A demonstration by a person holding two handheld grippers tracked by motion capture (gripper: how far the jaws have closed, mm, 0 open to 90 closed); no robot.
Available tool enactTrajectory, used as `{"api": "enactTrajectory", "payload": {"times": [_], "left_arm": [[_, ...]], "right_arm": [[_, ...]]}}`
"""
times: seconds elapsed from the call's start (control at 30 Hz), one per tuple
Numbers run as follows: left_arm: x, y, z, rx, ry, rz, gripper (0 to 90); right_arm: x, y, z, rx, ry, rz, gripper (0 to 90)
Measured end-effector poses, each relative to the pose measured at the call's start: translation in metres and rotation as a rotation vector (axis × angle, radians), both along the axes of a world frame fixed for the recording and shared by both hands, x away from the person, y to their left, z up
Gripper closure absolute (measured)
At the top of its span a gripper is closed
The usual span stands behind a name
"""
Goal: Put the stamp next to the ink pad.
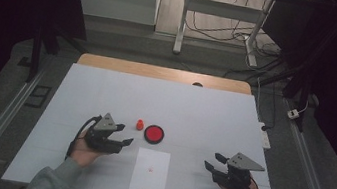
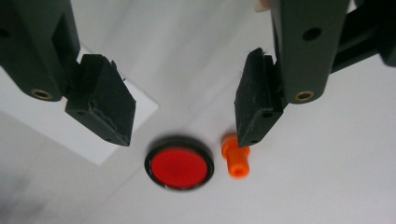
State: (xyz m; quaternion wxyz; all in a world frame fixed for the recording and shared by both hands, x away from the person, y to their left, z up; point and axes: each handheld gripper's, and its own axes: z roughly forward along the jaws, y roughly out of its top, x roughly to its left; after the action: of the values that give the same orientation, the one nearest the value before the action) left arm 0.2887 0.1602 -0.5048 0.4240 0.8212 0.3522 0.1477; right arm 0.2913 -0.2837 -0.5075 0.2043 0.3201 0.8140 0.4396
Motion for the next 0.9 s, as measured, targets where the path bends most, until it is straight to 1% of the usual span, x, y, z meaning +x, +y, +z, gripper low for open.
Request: {"api": "enactTrajectory", "payload": {"times": [0.1, 0.23, 0.37, 0.53, 0.67, 0.9], "left_arm": [[-0.009, 0.009, -0.004, 0.005, 0.003, 0.015, 38.8], [-0.019, 0.021, -0.006, -0.007, 0.005, 0.030, 38.9], [-0.028, 0.030, -0.008, -0.018, 0.006, 0.036, 39.0], [-0.038, 0.039, -0.009, -0.018, 0.007, 0.033, 39.0], [-0.039, 0.043, -0.009, -0.024, 0.006, 0.034, 39.0], [-0.039, 0.042, -0.008, -0.024, 0.005, 0.026, 38.9]], "right_arm": [[0.001, -0.001, 0.000, -0.004, 0.000, 0.004, 47.0], [0.001, -0.002, -0.001, -0.010, -0.003, 0.001, 47.0], [0.003, -0.003, -0.001, -0.033, -0.002, 0.000, 47.0], [0.004, -0.006, -0.002, -0.046, -0.006, -0.002, 47.0], [0.005, -0.008, -0.001, -0.055, -0.007, 0.006, 47.0], [0.006, -0.012, -0.001, -0.052, -0.010, -0.004, 47.0]]}}
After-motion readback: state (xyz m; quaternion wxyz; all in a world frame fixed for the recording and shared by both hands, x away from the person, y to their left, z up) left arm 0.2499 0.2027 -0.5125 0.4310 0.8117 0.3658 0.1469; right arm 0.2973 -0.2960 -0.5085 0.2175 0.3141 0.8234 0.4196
